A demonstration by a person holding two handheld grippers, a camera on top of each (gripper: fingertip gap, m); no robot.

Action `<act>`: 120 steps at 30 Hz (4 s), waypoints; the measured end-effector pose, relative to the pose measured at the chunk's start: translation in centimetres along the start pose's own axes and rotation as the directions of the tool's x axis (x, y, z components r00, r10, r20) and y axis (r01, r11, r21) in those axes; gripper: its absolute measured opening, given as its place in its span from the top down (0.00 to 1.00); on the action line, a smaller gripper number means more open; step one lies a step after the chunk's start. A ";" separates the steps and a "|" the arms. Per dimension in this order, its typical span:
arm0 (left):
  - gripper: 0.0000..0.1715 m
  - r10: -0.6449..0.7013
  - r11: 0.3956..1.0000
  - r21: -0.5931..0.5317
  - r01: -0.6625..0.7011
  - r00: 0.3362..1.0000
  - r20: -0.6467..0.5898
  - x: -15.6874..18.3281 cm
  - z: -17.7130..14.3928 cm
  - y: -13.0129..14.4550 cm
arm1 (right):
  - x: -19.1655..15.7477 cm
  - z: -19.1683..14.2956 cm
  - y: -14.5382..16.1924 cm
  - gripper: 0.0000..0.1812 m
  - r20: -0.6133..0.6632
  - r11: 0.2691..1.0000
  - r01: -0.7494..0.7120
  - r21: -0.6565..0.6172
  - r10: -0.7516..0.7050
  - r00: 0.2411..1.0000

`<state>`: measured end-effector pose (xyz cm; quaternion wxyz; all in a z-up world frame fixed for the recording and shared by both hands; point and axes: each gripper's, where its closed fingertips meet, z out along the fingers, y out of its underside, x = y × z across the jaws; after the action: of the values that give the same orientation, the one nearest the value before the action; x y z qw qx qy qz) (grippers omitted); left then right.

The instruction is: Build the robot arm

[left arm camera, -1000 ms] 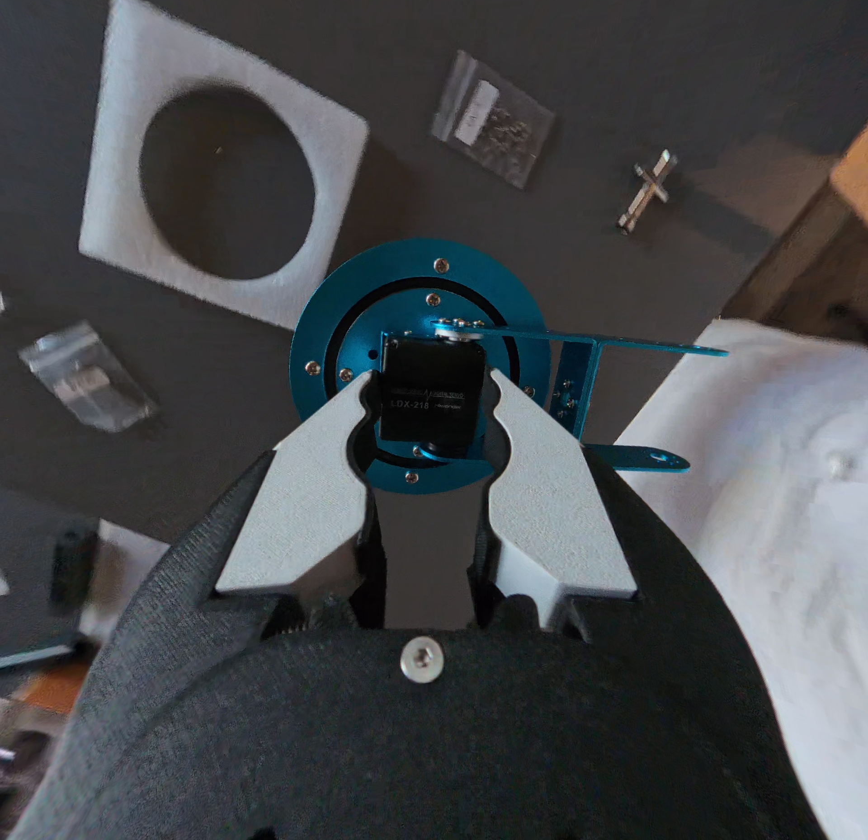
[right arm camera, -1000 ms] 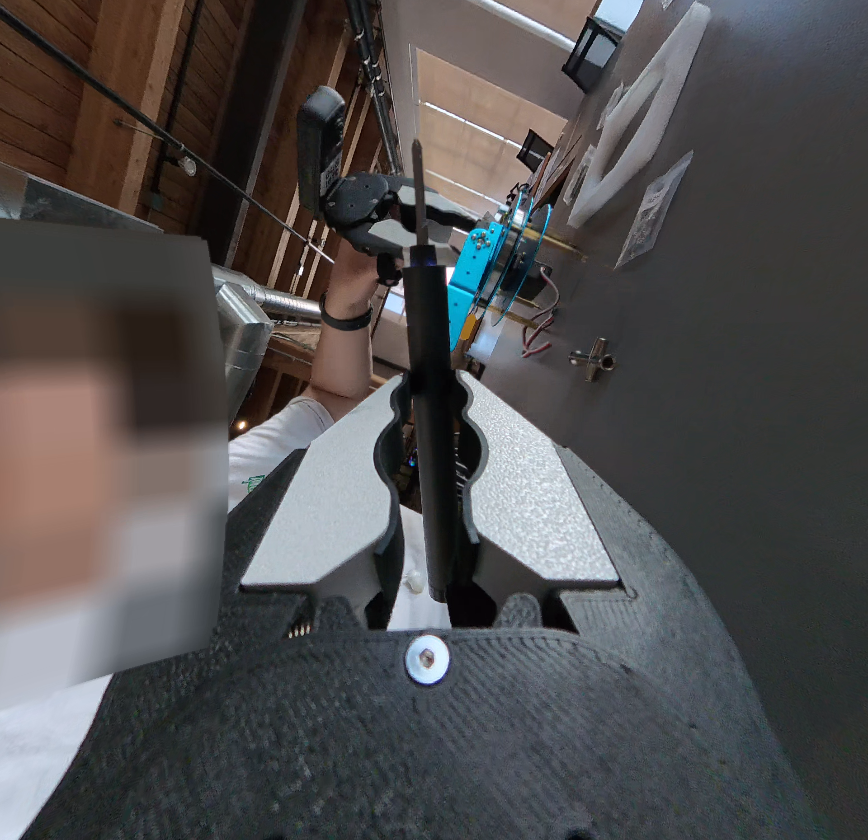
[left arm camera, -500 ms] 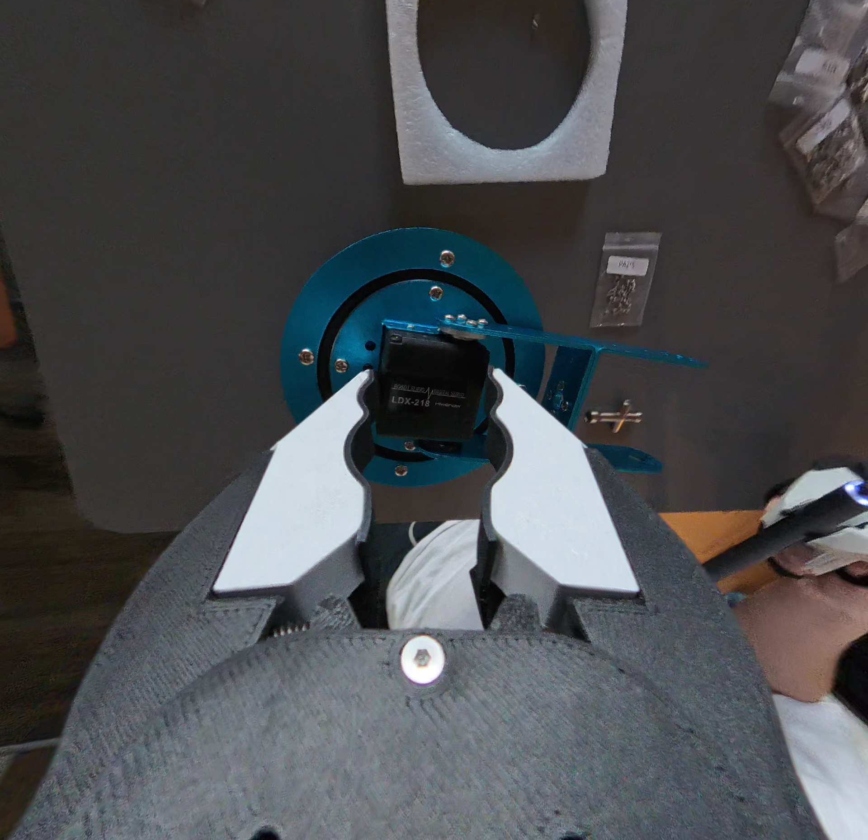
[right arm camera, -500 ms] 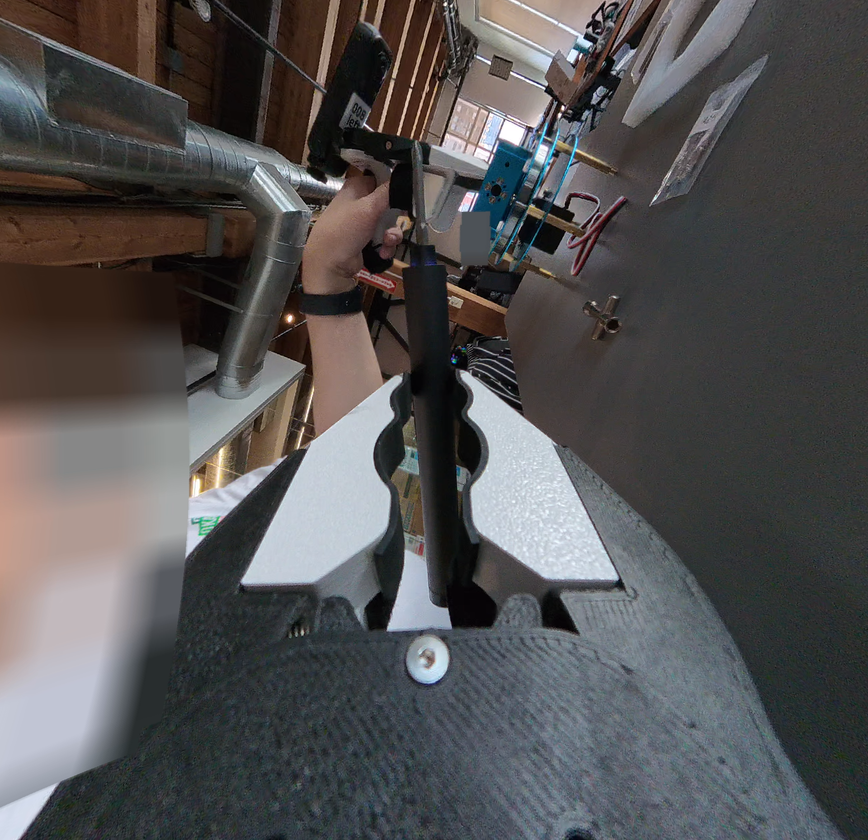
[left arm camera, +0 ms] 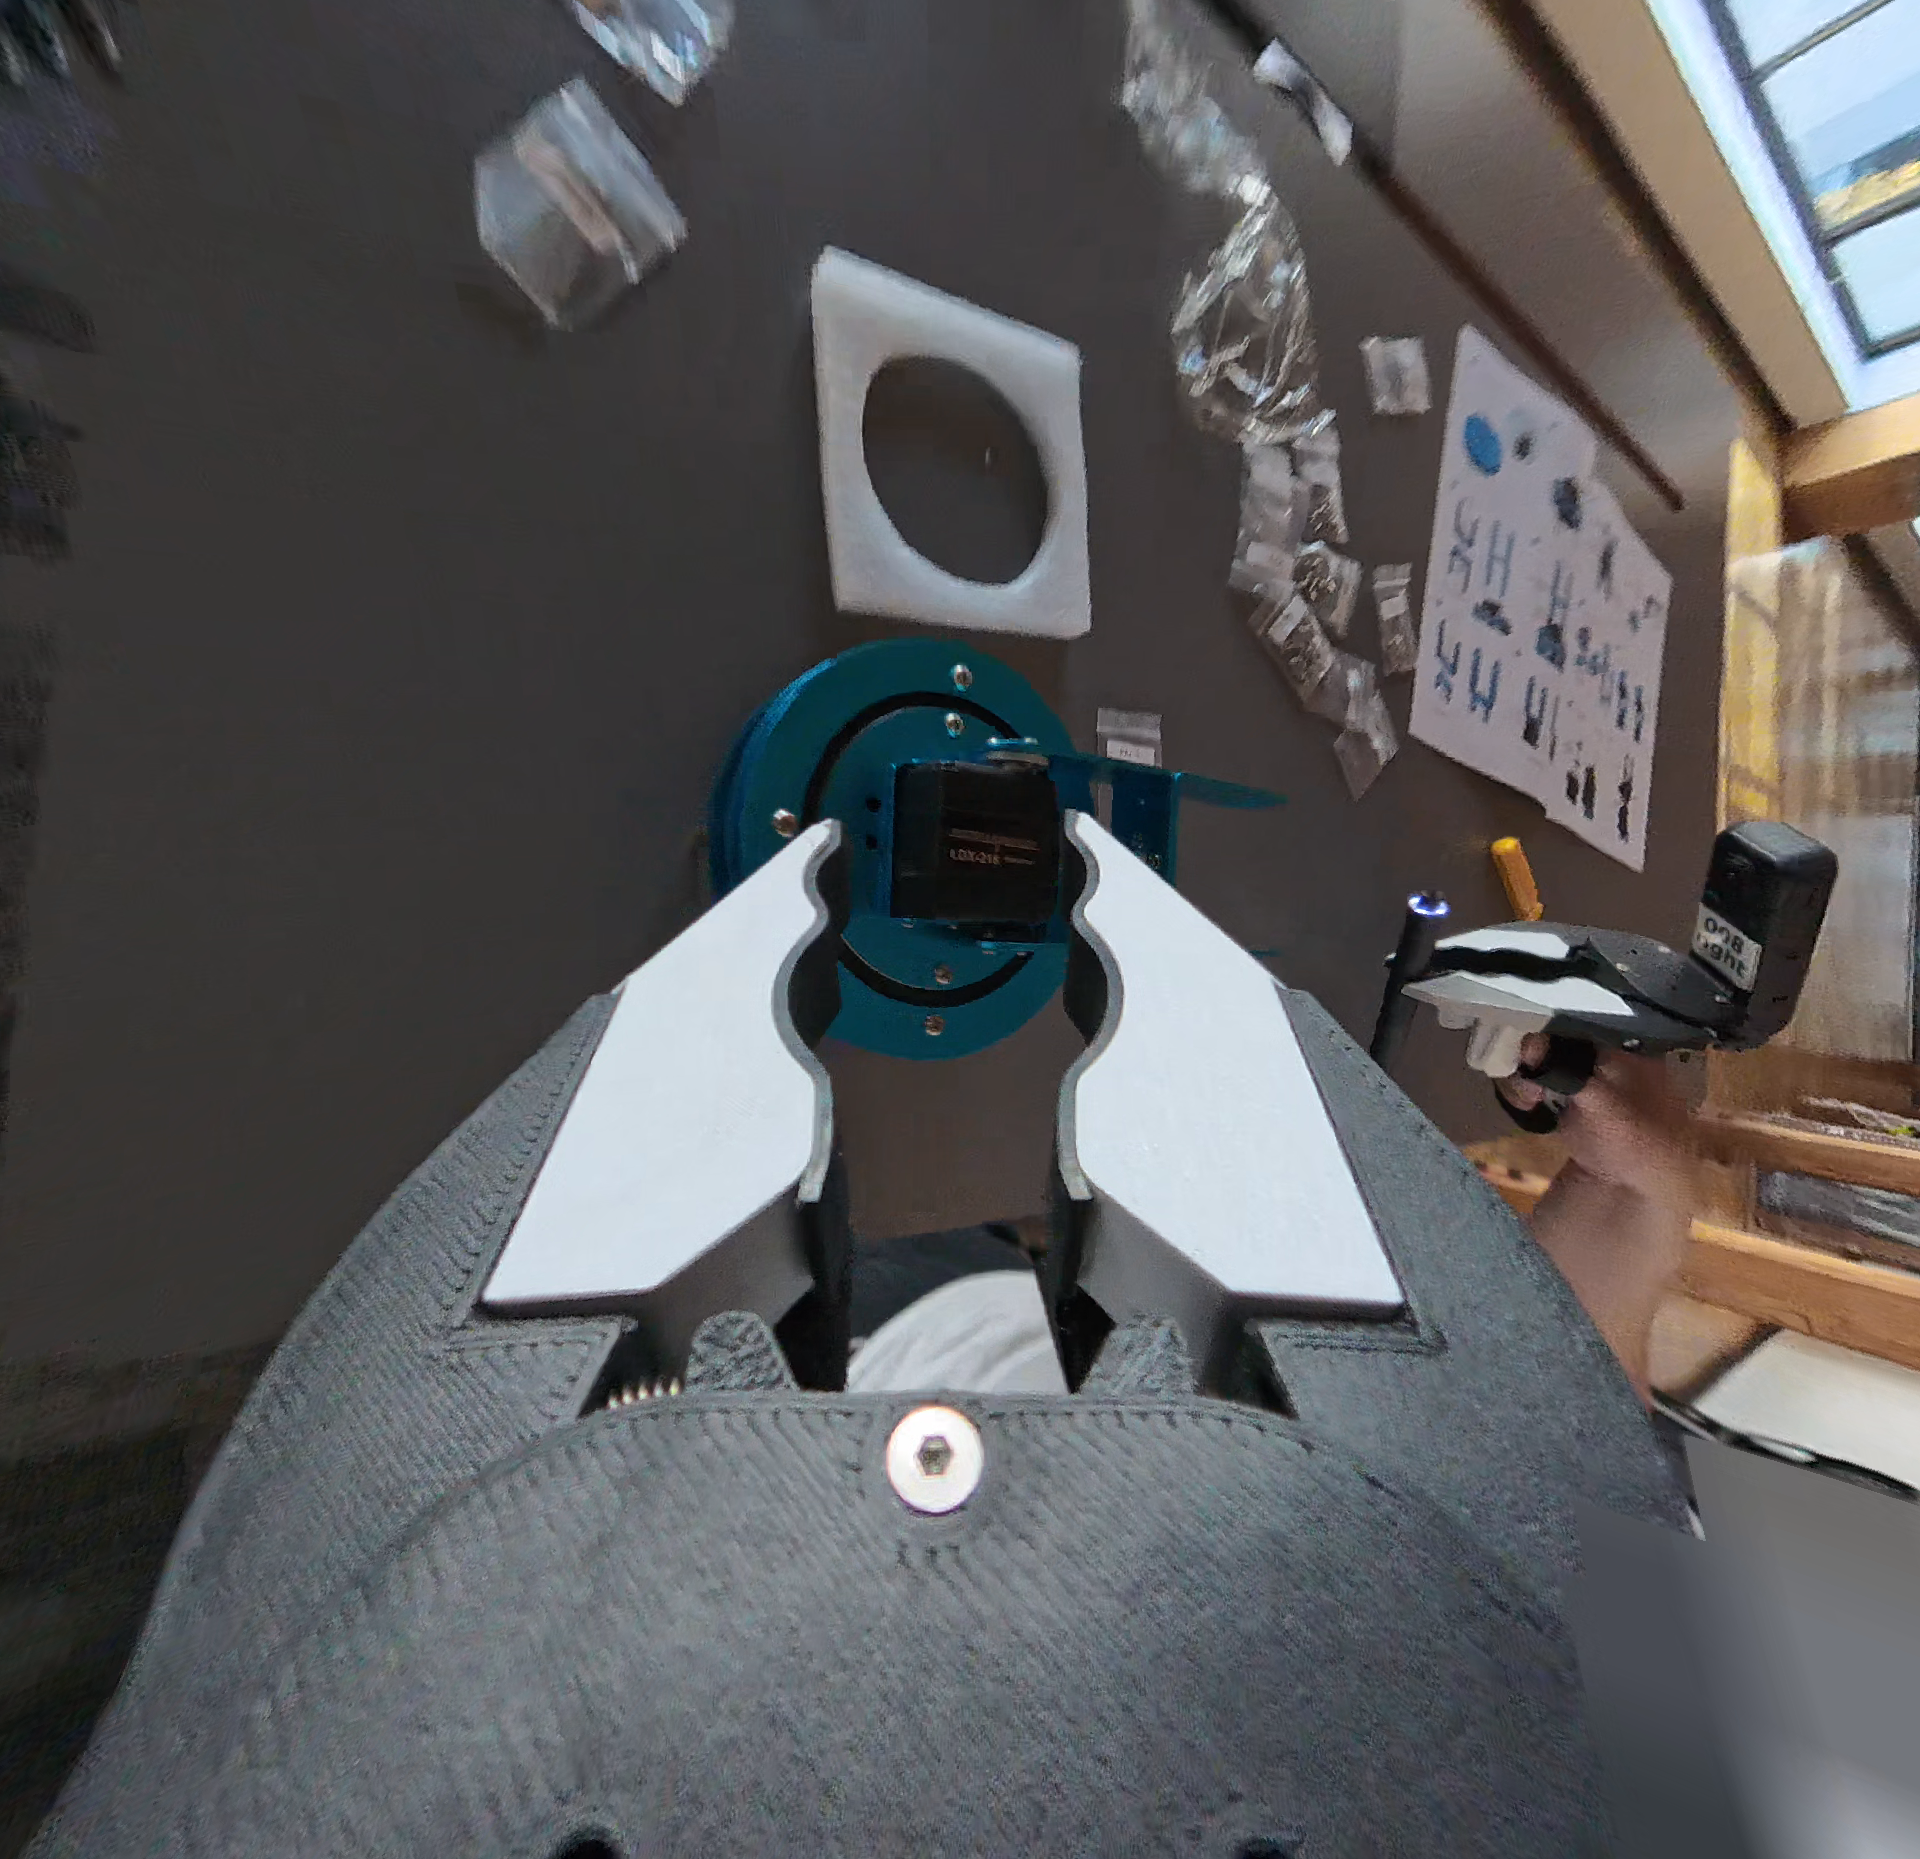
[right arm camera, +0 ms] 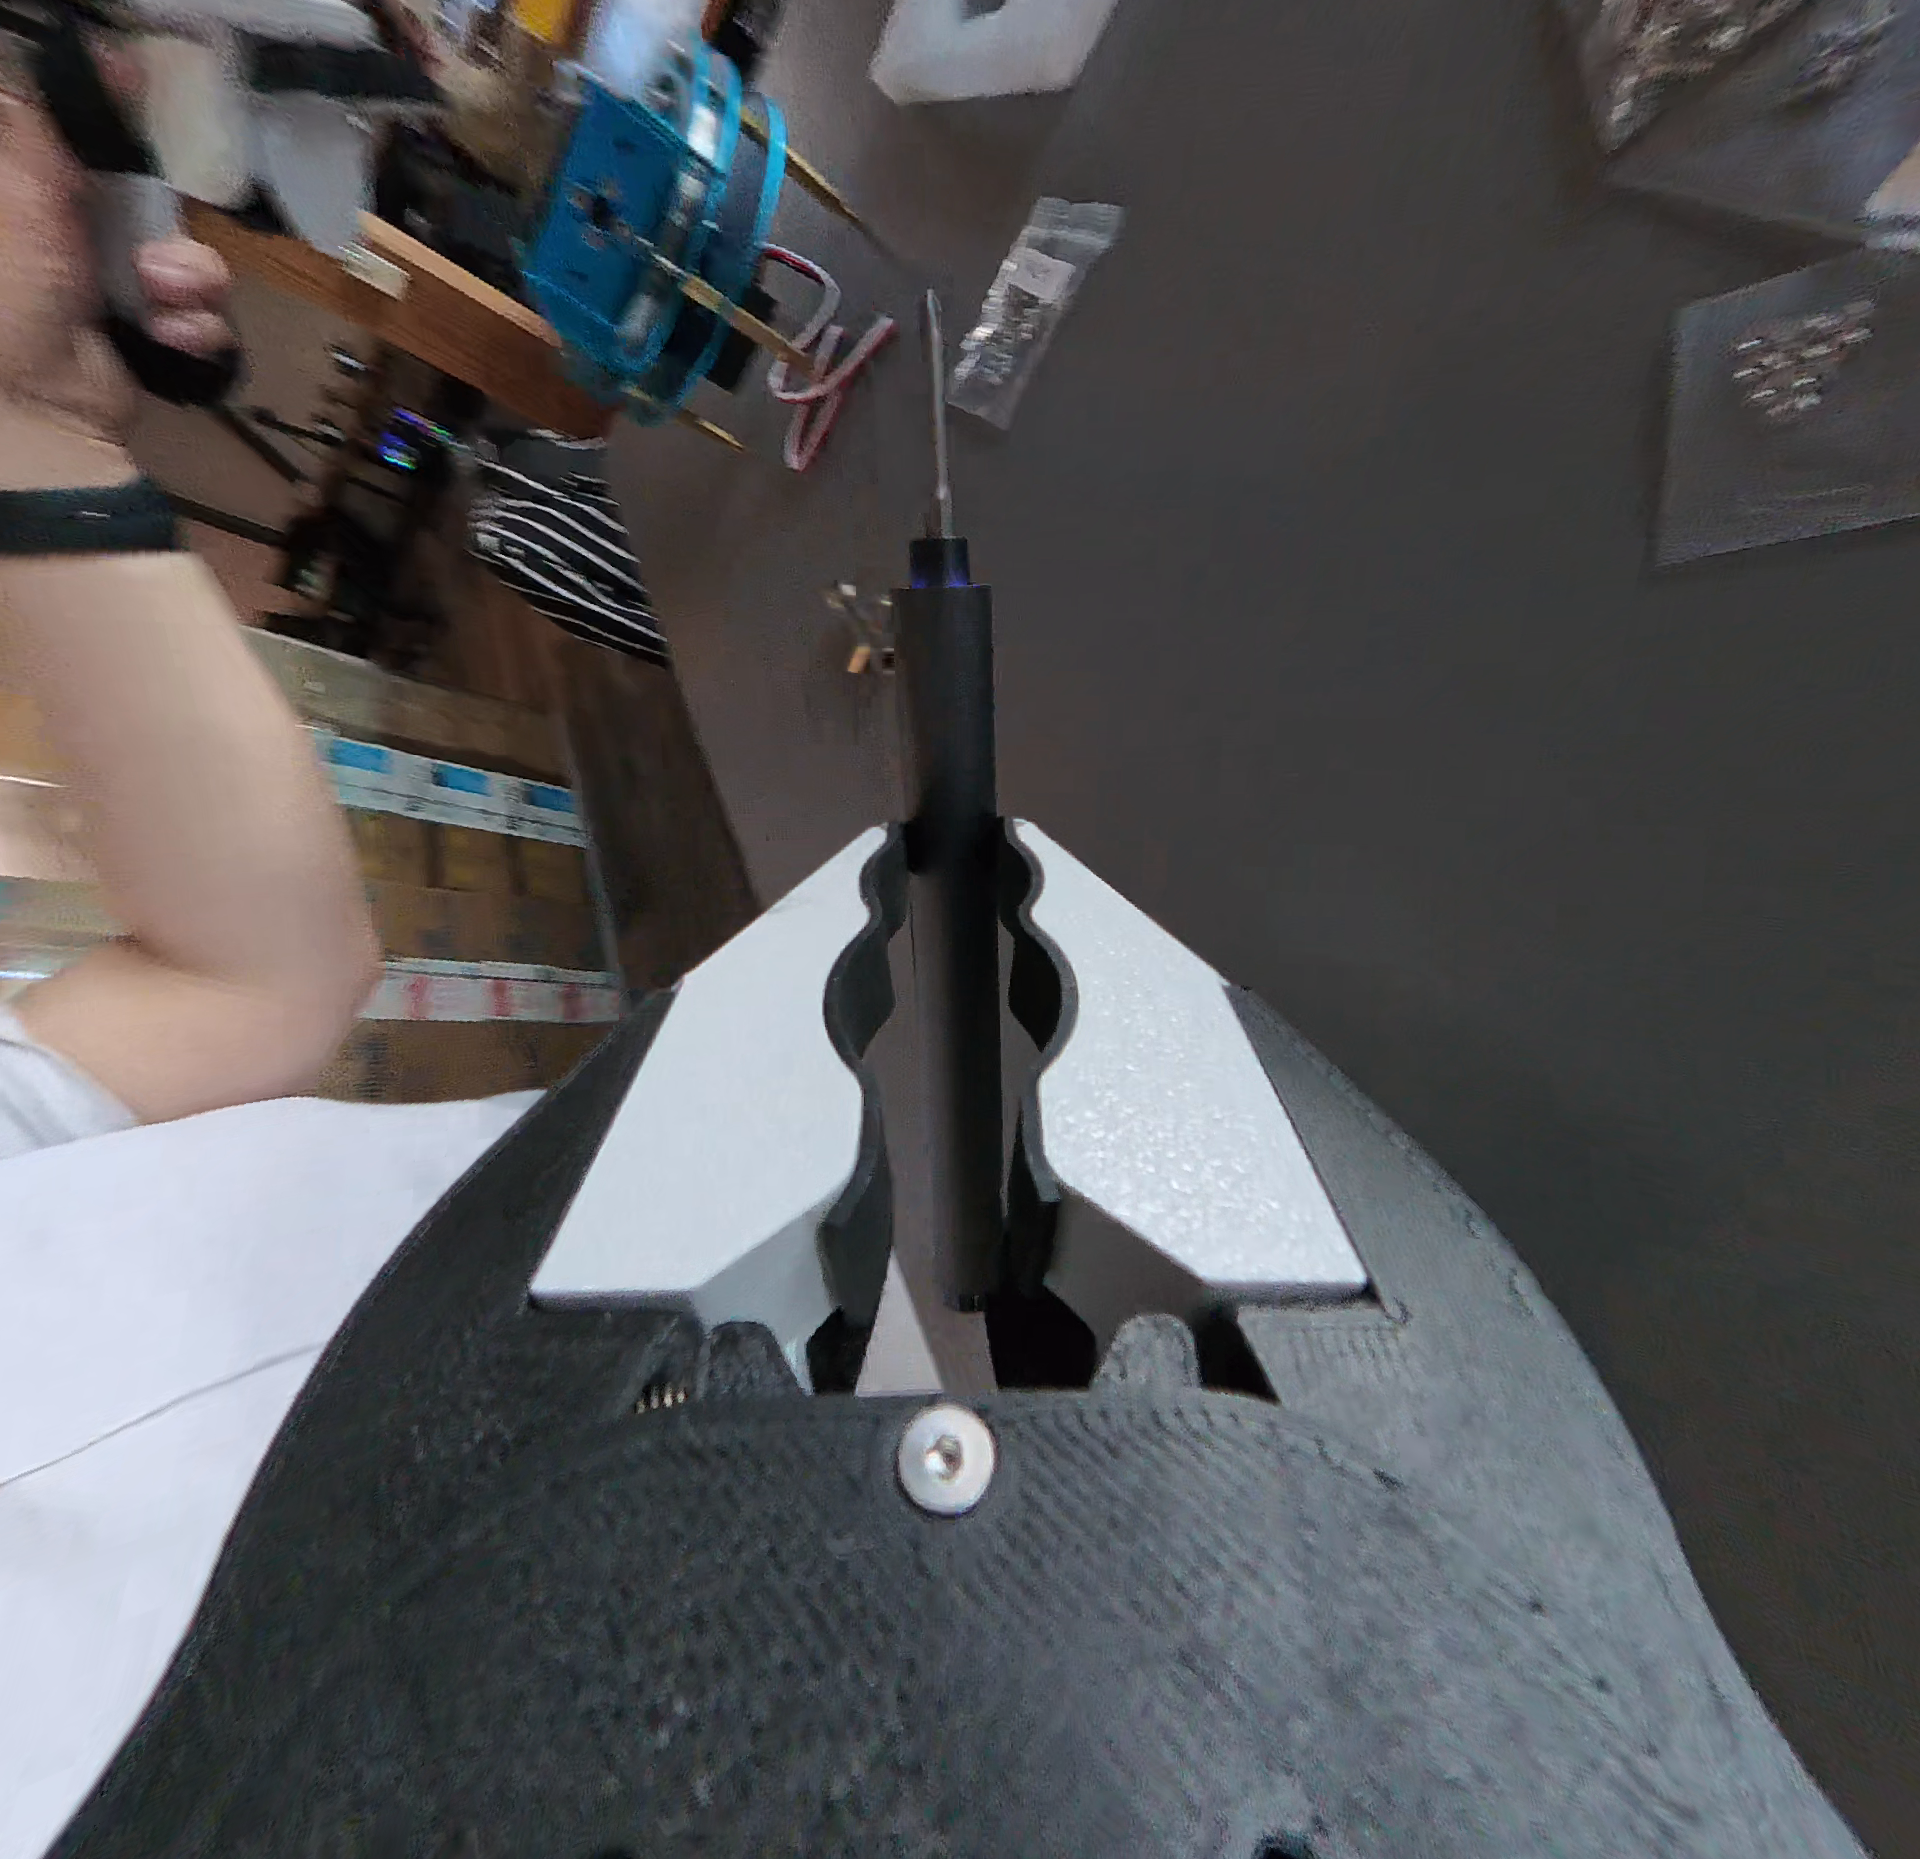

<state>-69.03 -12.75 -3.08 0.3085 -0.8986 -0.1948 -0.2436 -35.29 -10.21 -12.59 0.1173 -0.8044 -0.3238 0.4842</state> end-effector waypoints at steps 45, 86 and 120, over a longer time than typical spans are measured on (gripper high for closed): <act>0.90 0.787 0.295 0.117 -0.948 0.171 -0.593 2.8 18.0 -4.5 | 4.1 3.3 0.0 0.90 -0.599 0.975 -0.223 0.016 0.188 0.778; 0.85 0.862 0.445 0.468 -0.763 0.224 -0.454 2.6 4.5 -9.3 | 0.2 6.4 1.8 0.80 -0.728 0.981 0.176 0.084 -0.060 0.683; 0.84 0.762 0.643 0.454 -0.616 0.454 -0.463 -0.2 -0.6 -1.0 | -3.6 7.5 -7.0 0.92 0.285 0.945 -0.187 0.267 0.108 0.952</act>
<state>-69.93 -12.45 -2.30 0.5236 -0.7250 0.2754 -0.3526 -45.69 -8.04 -10.30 0.1528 -0.7279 -0.2004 0.6377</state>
